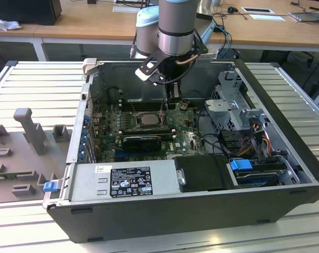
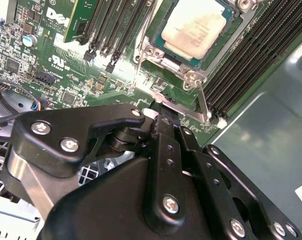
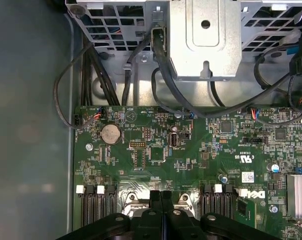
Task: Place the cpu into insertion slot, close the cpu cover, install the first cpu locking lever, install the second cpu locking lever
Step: 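Close the cpu cover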
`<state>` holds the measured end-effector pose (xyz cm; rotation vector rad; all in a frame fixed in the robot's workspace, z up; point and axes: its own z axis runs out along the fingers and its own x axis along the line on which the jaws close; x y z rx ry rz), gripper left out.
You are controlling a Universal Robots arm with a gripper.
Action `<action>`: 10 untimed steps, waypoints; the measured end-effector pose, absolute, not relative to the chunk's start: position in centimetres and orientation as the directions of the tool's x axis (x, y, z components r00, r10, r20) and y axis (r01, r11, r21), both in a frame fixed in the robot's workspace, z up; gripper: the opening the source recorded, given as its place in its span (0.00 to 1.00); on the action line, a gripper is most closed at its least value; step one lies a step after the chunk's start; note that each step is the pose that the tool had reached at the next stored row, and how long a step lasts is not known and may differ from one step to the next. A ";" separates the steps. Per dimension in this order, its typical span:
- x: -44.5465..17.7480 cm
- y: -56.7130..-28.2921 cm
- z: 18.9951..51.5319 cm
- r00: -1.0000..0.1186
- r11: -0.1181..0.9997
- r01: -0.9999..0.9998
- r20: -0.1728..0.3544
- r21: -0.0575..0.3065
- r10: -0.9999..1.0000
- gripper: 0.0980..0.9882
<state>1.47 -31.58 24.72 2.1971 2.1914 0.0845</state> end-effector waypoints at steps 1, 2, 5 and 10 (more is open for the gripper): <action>1.4 -31.6 24.7 0.002 -0.003 0.998 0.012 0.065 1.000 0.01; 1.4 -31.6 24.7 0.002 -0.003 0.998 0.012 0.065 1.000 0.01; 1.3 -31.6 24.7 0.002 -0.003 0.998 0.012 0.065 1.000 0.01; 1.1 -31.6 24.7 0.002 -0.003 0.998 0.012 0.065 1.000 0.01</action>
